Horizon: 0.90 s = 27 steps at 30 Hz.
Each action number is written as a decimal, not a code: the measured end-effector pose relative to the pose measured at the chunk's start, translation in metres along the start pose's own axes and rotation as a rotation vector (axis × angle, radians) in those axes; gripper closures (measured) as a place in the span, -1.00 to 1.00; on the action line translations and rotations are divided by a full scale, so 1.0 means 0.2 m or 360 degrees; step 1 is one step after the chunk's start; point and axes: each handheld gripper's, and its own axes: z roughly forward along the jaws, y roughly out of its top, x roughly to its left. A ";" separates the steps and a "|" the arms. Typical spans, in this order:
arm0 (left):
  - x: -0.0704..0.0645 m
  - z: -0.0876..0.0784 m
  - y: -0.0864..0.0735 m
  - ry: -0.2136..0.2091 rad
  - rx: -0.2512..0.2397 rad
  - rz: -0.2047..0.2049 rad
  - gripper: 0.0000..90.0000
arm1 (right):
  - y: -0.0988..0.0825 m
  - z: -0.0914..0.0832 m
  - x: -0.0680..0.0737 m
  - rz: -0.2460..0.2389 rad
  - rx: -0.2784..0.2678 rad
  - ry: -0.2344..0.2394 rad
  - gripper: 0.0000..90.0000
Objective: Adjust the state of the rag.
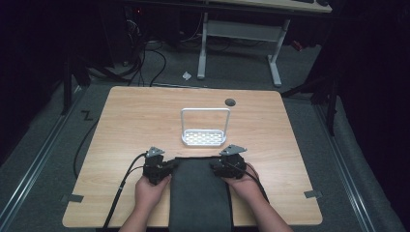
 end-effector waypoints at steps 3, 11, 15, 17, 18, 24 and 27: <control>0.00 0.00 0.00 -0.0004 0.0001 -0.0001 0.76 | -0.02 0.00 -0.01 0.0011 -0.0015 0.0025 -0.21; 0.00 0.00 0.00 -0.0003 -0.0004 -0.0008 0.75 | -0.03 0.00 -0.01 0.0083 -0.0031 0.0073 0.08; 0.00 0.00 0.00 -0.0004 -0.0005 -0.0013 0.75 | -0.04 -0.01 0.01 0.0092 -0.0038 0.0090 0.32; 0.00 0.00 0.00 -0.0005 -0.0004 -0.0014 0.75 | -0.04 -0.01 0.02 0.0096 -0.0041 0.0108 0.43; 0.00 0.00 0.00 -0.0005 -0.0004 -0.0013 0.75 | -0.04 -0.01 0.02 0.0103 -0.0042 0.0119 0.49; 0.00 0.00 -0.01 -0.0006 -0.0004 -0.0012 0.76 | -0.05 -0.02 0.04 0.0098 -0.0046 0.0158 0.67; 0.00 0.00 0.00 -0.0001 -0.0006 -0.0014 0.74 | -0.04 -0.02 0.06 0.0068 -0.0052 0.0146 0.68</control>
